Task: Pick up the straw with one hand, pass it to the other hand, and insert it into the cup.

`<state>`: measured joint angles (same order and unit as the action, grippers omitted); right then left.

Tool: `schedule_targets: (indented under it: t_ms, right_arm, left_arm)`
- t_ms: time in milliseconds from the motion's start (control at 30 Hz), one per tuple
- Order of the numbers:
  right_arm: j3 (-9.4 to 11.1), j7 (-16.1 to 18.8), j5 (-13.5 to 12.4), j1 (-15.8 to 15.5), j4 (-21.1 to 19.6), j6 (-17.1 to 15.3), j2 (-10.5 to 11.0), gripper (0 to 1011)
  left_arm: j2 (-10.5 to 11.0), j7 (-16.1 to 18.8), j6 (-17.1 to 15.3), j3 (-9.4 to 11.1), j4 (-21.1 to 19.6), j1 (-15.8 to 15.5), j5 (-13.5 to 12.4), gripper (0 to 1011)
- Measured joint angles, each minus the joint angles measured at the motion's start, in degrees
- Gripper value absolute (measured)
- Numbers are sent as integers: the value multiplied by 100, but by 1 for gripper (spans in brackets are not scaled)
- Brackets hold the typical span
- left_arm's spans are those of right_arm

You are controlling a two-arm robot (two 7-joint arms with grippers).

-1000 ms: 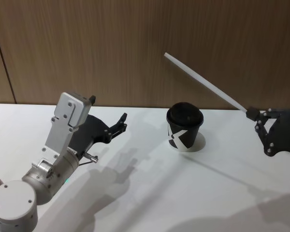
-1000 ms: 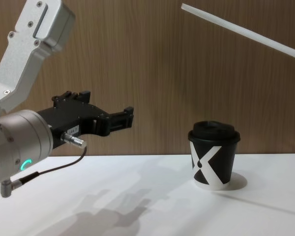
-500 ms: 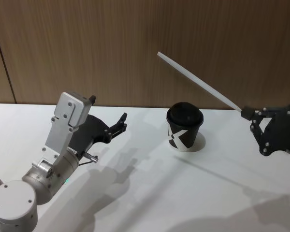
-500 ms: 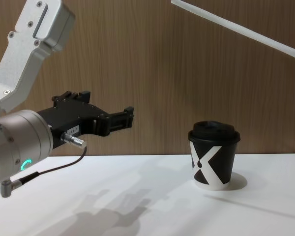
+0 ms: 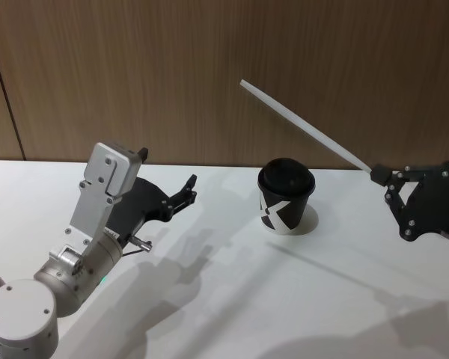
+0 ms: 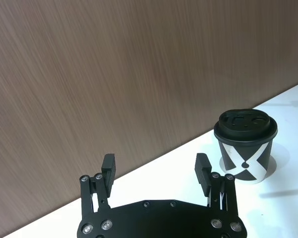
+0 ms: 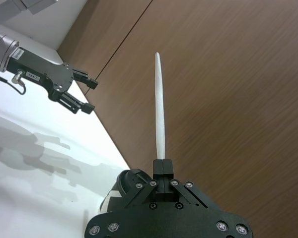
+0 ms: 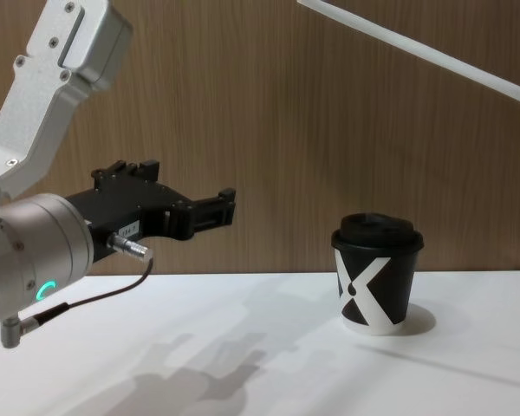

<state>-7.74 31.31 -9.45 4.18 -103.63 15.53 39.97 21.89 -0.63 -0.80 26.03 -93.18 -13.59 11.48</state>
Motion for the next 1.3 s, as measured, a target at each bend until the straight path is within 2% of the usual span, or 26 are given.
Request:
schedule_targets:
  t_ms: [400,633,933,1133,1167,1300]
  right_arm:
    - [-8,7,-7,5,-1,0,0,0]
    - [-10,9,-10,8,0,0,0,0]
    - [-11,9,-10,9,0,0,0,0]
    - [-10,9,-10,9,0,0,0,0]
    - [-10,9,-10,9,0,0,0,0]
    - [-10,8,-10,9,0,0,0,0]
  left_arm:
    - [-2,-11,0,-1,2,0,3,1003]
    - [1,-221,9,-28,6,-4,149,1003]
    - [-30,-726,51,-142,-23,37,686,1003]
    - [-82,-1191,52,-250,-79,98,1195,1003]
    - [-82,-1191,52,-250,-79,98,1195,1003]
    - [-119,-1504,29,-329,-124,137,1576,1003]
